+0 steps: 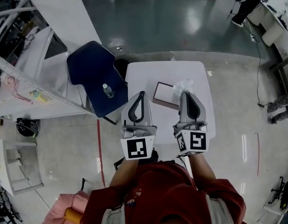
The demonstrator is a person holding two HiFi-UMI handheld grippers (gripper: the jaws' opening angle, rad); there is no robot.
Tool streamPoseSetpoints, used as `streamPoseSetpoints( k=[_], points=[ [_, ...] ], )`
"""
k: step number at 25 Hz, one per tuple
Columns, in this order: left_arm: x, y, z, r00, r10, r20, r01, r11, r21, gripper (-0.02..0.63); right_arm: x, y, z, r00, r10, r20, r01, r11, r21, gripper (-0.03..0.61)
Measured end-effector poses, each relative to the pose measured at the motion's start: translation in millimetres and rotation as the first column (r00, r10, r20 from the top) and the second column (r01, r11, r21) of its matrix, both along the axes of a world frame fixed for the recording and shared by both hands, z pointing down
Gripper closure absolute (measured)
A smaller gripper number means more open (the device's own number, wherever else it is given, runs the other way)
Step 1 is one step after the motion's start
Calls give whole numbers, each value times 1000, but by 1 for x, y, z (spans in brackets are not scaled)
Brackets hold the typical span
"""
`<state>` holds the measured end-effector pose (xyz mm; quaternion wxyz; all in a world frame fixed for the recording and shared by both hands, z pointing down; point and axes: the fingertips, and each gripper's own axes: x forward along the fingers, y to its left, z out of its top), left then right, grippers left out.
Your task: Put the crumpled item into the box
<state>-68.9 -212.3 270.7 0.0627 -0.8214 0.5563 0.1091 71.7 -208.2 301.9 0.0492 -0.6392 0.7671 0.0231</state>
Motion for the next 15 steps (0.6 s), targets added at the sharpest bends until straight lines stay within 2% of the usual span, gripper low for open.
streamPoseSetpoints(
  k=[6,15],
  points=[
    [-13,-22,5,999,29,-18,-29,999,-14,611,-13,-19,1,1000,16,-24,-16,1000,-5,575],
    [-6,-41,17,999,51,-13,-51,998,-40,611,-6,-35,14,999,28,-46,-30,999,-45,575]
  ],
)
